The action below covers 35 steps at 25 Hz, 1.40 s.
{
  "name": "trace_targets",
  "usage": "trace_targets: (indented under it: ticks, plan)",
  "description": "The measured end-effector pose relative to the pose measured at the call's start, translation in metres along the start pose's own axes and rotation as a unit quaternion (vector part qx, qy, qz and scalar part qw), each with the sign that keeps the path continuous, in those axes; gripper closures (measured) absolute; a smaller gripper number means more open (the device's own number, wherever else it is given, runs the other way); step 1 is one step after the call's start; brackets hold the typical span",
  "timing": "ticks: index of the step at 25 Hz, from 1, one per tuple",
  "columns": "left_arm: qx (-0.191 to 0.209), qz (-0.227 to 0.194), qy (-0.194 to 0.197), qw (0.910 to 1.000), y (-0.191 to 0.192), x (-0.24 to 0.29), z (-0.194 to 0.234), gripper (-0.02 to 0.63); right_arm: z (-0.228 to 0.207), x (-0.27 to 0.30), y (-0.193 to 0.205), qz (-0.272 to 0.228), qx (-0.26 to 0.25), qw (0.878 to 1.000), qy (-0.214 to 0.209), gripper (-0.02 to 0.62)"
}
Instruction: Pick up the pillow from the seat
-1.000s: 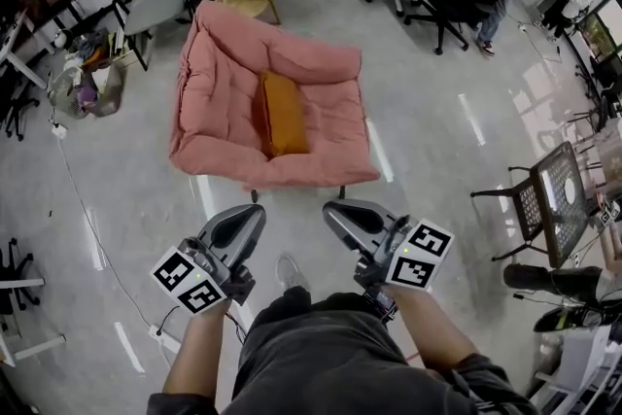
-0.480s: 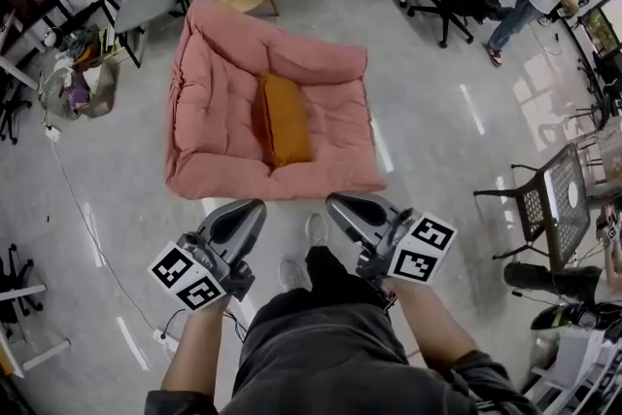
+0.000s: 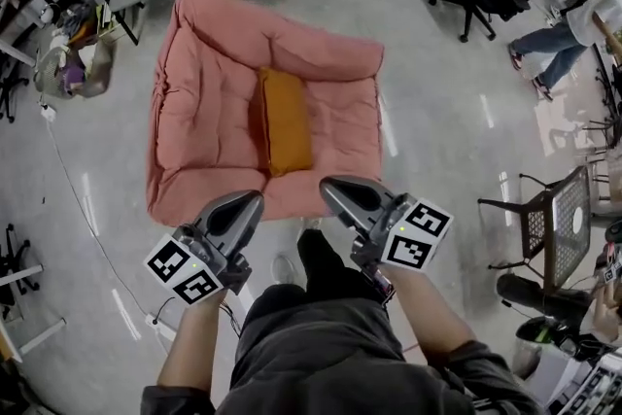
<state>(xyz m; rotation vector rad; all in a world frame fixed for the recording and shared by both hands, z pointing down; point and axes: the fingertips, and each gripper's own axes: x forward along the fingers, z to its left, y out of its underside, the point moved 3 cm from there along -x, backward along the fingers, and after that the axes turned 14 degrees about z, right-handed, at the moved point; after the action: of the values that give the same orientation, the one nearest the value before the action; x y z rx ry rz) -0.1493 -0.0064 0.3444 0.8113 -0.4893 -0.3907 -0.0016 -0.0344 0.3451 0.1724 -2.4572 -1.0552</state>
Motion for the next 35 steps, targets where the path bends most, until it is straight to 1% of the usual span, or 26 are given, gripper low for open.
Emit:
trace_targets:
  ticks: [4, 6, 10, 16, 21, 22, 23, 24, 29, 32, 35]
  plan:
    - [-0.014, 0.01, -0.021, 0.9996, -0.011, 0.033, 0.03, 0.595, -0.052, 0.02, -0.014, 0.022, 0.009, 1.0, -0.006, 0.58]
    - [-0.023, 0.016, -0.031, 0.9991, -0.014, 0.051, 0.043, 0.595, -0.081, 0.03, -0.02, 0.031, 0.022, 0.999, -0.011, 0.58]
    - [-0.046, 0.023, -0.046, 0.9976, -0.019, 0.081, 0.063, 0.595, -0.132, 0.049, -0.024, 0.055, 0.041, 0.998, -0.01, 0.58]
    - [-0.064, 0.038, -0.056, 0.9957, -0.007, 0.101, 0.093, 0.595, -0.191, 0.084, -0.006, 0.086, 0.042, 0.995, 0.005, 0.578]
    - [-0.081, 0.052, -0.058, 0.9936, 0.007, 0.111, 0.12, 0.595, -0.235, 0.113, 0.017, 0.098, 0.072, 0.993, 0.009, 0.575]
    - [-0.085, 0.055, -0.058, 0.9932, 0.01, 0.111, 0.125, 0.595, -0.243, 0.119, 0.023, 0.1, 0.078, 0.992, 0.012, 0.564]
    - [-0.088, 0.058, -0.056, 0.9929, 0.012, 0.112, 0.13, 0.595, -0.251, 0.124, 0.028, 0.103, 0.085, 0.991, 0.014, 0.526]
    - [-0.09, 0.061, -0.054, 0.9925, 0.014, 0.113, 0.135, 0.595, -0.258, 0.13, 0.034, 0.106, 0.091, 0.99, 0.015, 0.472]
    - [-0.104, 0.081, -0.04, 0.9905, 0.021, 0.118, 0.151, 0.595, -0.302, 0.153, 0.059, 0.106, 0.127, 0.986, 0.012, 0.409]
    - [-0.117, 0.081, -0.026, 0.9895, 0.021, 0.119, 0.16, 0.595, -0.332, 0.169, 0.081, 0.112, 0.149, 0.982, 0.008, 0.374]
    - [-0.118, 0.085, -0.017, 0.9893, 0.02, 0.121, 0.171, 0.595, -0.362, 0.187, 0.104, 0.123, 0.169, 0.978, 0.007, 0.345]
